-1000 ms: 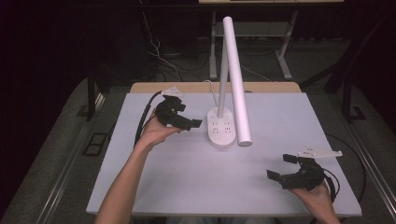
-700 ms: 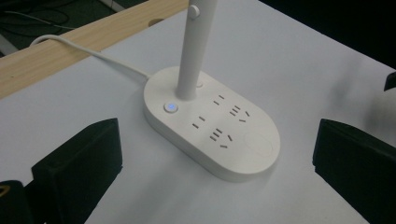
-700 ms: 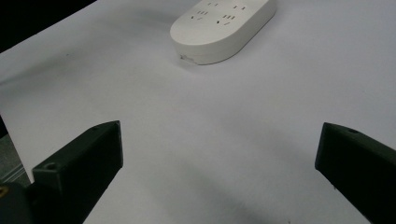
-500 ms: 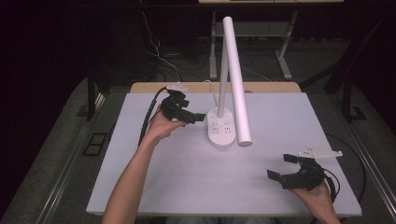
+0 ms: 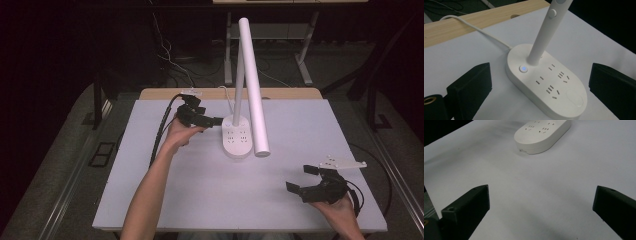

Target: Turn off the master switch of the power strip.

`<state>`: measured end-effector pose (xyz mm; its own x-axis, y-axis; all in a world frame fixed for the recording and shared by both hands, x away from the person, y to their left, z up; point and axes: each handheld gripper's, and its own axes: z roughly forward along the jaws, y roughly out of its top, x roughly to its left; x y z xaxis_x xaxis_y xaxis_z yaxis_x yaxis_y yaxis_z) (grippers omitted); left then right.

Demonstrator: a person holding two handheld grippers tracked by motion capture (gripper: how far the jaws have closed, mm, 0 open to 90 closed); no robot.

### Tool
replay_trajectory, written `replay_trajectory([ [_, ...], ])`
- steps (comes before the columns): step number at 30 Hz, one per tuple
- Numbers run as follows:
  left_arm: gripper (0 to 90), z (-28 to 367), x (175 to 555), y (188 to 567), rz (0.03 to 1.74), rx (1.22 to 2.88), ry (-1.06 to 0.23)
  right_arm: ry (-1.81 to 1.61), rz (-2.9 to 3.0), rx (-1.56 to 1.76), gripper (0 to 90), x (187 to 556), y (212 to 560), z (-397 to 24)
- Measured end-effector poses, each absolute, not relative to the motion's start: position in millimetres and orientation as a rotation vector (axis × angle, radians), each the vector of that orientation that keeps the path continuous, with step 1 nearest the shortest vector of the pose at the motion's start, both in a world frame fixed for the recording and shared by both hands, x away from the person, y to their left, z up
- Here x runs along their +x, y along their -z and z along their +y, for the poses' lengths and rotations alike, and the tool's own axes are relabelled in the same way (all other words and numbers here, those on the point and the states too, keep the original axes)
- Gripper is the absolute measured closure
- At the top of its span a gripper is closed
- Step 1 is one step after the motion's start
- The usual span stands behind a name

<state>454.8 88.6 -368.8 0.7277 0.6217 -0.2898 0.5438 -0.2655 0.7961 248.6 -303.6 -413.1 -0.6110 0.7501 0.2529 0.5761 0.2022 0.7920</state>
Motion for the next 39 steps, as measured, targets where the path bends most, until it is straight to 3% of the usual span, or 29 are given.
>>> replay_trajectory([
  [18, 21.2, 80, 470, 391, 0.997, 1.793, -0.030, -1.359, 2.302, 1.269, 0.2, 248, 414, -301],
  [28, 46.1, 74, 474, 398, 1.018, 1.723, -0.026, -1.357, 2.317, 1.258, 0.2, 248, 415, -299],
  [39, 80.5, 66, 476, 411, 1.078, 1.662, 0.006, -1.358, 2.319, 1.252, 0.2, 248, 415, -298],
])
